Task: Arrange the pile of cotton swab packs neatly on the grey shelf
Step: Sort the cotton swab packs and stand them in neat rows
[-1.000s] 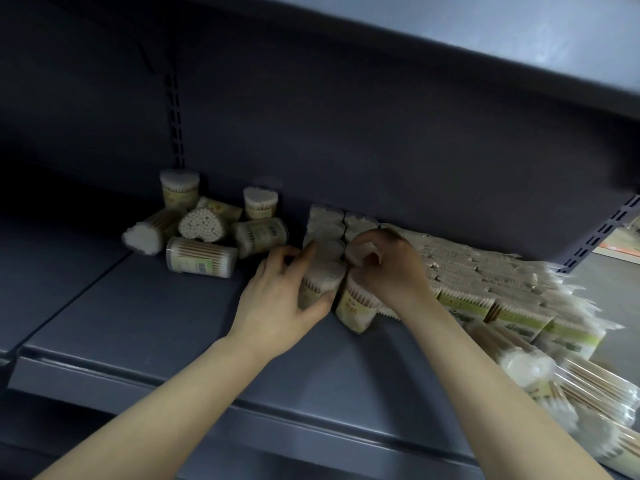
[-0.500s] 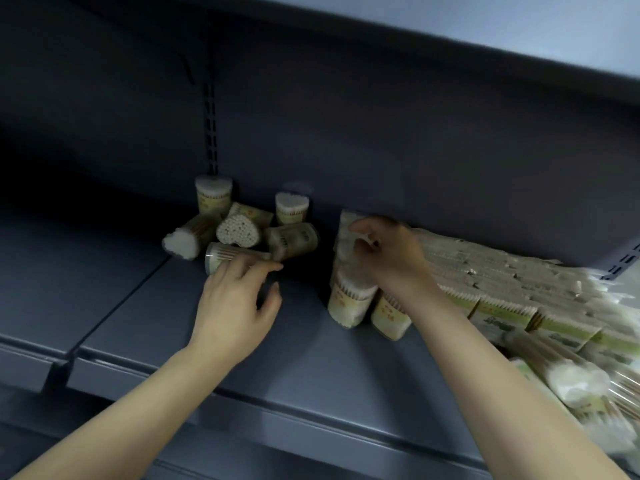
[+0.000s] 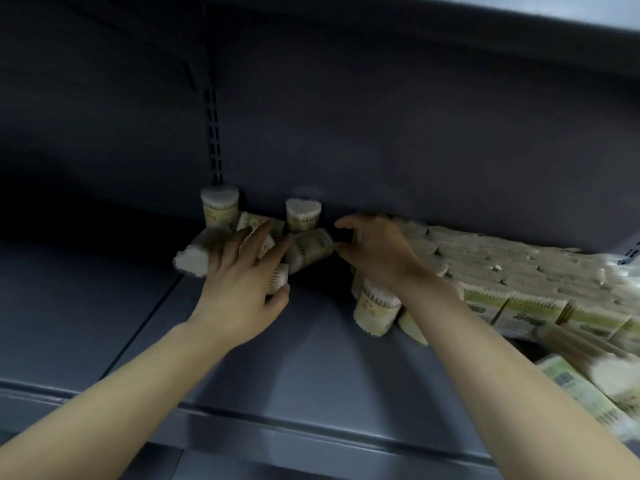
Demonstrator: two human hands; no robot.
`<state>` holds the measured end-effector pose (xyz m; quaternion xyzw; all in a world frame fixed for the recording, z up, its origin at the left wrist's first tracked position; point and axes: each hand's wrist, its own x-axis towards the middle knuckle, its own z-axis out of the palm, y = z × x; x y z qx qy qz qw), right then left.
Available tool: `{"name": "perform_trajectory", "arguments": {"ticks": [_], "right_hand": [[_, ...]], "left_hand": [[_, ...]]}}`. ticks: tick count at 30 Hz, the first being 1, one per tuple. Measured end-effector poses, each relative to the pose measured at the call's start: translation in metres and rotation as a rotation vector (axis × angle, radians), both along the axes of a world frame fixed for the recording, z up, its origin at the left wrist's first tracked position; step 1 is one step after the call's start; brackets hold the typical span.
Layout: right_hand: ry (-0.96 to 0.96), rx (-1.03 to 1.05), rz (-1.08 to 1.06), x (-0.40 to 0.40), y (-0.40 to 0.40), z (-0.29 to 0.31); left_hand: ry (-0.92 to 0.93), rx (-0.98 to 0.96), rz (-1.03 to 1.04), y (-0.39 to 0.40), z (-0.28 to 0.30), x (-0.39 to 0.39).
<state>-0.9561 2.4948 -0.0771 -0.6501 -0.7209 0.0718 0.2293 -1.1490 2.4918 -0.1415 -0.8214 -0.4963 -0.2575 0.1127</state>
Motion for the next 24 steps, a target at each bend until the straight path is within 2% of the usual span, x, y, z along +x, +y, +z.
{"name": "perform_trajectory", "arguments": {"ticks": [6,16,24], "right_hand": [[-0.086,-0.091,0.133,-0.007,0.016,0.006],[-0.209,-0.169,0.156,-0.009,0.052,-0.006],[-0.265,-0.168,0.246,-0.014,0.060,-0.015]], "left_hand": [[0.016,-0.031,0.061,0.019,-0.005,0.002],[-0.109,-0.058,0.088,0.028,-0.011,0.001],[-0.046,-0.060,0.170,0.025,-0.009,-0.004]]}}
